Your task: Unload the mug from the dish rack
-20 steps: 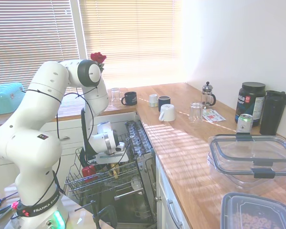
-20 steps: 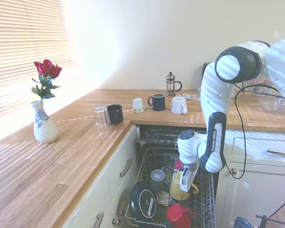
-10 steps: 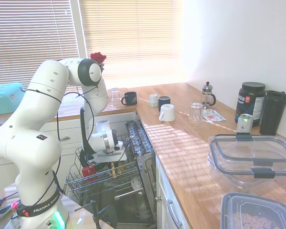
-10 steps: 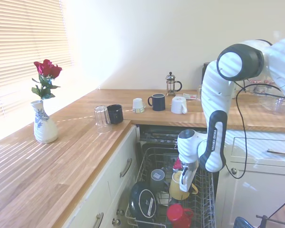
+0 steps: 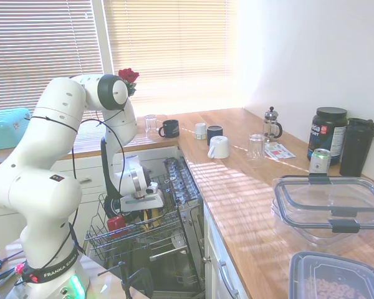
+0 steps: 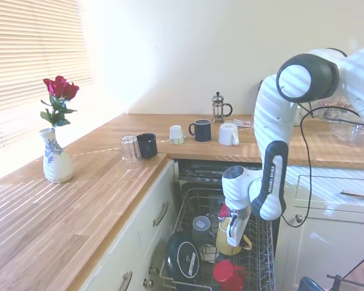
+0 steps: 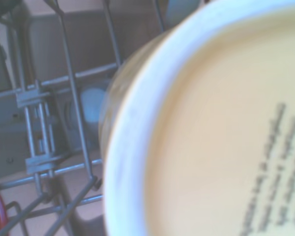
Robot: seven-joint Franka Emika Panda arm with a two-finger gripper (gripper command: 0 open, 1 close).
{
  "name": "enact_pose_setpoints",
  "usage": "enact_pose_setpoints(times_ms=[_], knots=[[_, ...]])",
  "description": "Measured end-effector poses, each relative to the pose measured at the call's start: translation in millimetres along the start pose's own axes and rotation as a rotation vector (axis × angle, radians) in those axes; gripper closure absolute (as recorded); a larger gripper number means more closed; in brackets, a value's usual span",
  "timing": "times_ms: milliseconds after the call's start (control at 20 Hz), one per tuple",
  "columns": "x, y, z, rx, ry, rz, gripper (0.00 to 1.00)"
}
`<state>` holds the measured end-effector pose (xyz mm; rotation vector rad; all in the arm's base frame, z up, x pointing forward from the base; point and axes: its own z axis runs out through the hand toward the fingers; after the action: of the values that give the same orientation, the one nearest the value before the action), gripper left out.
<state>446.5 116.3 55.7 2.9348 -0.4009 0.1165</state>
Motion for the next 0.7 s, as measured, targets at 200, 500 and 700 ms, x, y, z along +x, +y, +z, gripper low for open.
enact_pose_setpoints(times_ms=[200,500,700], knots=[[-10,-1,-48,0.017,0.054,-0.005,1.0],[-17,10,-103,0.039,0.107,0.006,1.0],[-22,21,-135,0.06,0.137,0.018,1.0]])
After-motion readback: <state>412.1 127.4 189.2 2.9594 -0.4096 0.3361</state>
